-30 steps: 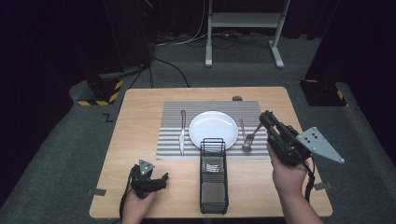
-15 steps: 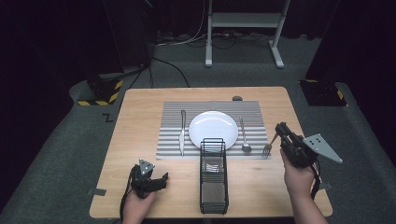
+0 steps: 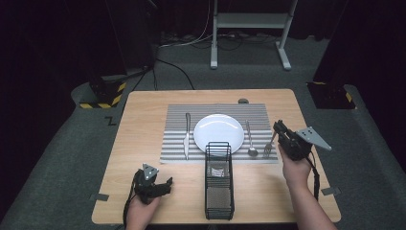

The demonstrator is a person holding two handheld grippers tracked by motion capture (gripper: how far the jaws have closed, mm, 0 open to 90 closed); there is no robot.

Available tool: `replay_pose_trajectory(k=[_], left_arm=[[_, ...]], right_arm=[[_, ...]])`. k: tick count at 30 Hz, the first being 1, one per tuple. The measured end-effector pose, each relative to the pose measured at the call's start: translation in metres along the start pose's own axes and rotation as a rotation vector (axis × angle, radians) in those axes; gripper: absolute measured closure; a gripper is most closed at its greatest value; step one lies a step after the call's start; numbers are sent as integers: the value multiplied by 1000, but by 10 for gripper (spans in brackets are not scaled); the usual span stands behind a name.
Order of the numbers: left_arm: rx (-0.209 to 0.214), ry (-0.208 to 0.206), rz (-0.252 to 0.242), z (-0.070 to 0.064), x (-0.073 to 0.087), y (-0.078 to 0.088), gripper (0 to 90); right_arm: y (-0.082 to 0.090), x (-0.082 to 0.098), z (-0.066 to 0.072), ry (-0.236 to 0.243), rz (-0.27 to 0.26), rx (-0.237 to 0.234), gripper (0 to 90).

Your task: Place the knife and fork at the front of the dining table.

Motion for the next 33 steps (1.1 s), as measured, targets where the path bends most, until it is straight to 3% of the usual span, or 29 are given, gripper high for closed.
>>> replay_pose_trajectory(k=[8, 16, 21, 31, 33], left_arm=[[-2, 1, 0, 0, 0, 0, 148], [-1, 3, 1, 0, 1, 1, 147], [2, 4, 2, -1, 1, 1, 148], [6, 1, 2, -1, 1, 1, 149], [7, 0, 2, -1, 1, 1, 149]], right_arm=[[-33, 2, -8, -25, 28, -23, 805], [-65, 12, -24, -88, 56, -21, 851], [-85, 21, -34, -121, 108, -18, 844], [-105, 35, -44, -159, 172, -13, 826], [-107, 39, -45, -143, 186, -8, 820]])
Point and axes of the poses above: each handheld gripper's, and its own axes: y roughly backward along the jaws, x roughly out of its underside, z roughly to its left, the point moved 2 cm from there along -y, roughly forward along the jaws, and after that the axes turned 4 degrees about -x, right-handed, at the moved point
